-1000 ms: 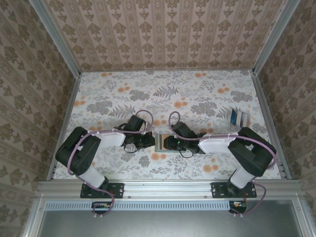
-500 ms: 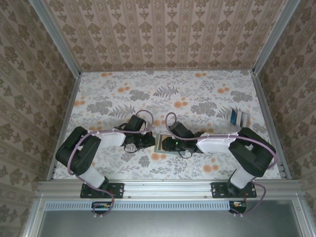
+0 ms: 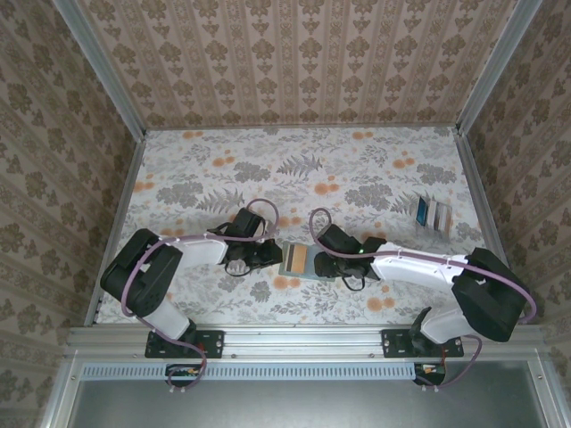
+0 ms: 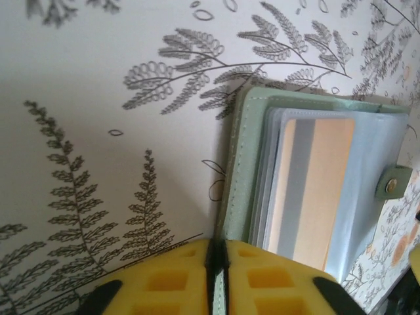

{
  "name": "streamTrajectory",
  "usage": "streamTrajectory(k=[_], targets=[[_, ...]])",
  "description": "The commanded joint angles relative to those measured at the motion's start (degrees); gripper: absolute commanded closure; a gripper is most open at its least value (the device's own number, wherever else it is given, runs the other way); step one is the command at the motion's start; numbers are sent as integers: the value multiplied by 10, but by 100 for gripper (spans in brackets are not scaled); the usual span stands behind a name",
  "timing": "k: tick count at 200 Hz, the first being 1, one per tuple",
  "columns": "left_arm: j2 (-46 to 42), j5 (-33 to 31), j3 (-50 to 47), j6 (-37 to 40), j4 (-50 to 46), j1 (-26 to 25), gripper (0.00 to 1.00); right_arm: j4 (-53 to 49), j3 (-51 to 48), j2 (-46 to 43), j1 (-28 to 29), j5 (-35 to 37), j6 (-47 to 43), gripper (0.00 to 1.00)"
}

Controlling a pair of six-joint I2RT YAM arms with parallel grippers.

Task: Put the credit cards into the card holder

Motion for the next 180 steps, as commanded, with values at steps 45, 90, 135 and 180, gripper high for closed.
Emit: streamTrajectory(k=[45,90,135,180], targets=[[-50,-11,-13,34,-91,10,61,-74,80,102,9,106,-39,47],[-20,-1,-8,36,-77,11,58,-90,91,112,6,147,-48,53],[5,39,0,9,-40,11,56,27,1,40,-46,5,-46,70],[28,44,14,6,-33,5,55,51,-52,-19,-68,-15,-41,66]])
